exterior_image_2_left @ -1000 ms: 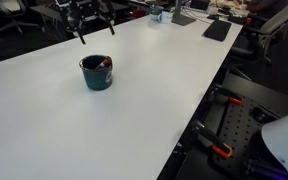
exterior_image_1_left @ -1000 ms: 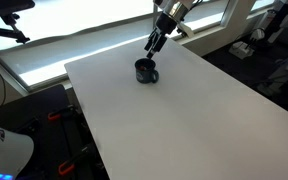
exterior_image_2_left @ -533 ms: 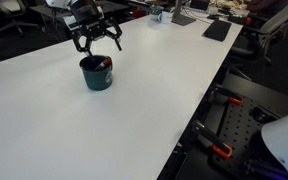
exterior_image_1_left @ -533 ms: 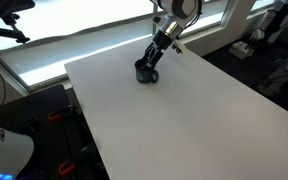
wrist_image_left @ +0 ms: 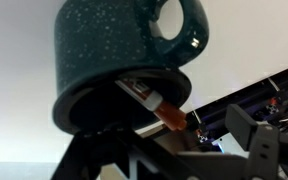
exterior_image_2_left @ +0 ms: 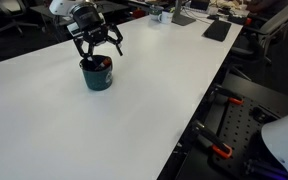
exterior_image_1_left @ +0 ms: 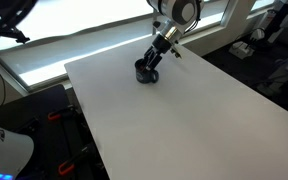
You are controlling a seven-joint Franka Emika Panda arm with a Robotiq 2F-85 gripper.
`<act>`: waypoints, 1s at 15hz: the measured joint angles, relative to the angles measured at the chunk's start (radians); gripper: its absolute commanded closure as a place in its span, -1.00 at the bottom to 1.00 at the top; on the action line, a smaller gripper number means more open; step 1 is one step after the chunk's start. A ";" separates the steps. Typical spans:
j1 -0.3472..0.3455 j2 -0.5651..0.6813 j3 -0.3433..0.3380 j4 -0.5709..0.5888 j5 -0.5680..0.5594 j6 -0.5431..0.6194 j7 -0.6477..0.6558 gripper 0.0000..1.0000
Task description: Remove the marker from the cup
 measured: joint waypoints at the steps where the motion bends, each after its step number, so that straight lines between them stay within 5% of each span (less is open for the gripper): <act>1: 0.000 0.002 0.000 0.000 0.000 0.000 0.000 -0.04; 7: 0.000 0.006 0.000 0.000 0.000 0.000 0.000 0.93; 15: -0.002 0.001 0.004 0.001 0.000 -0.003 0.000 0.95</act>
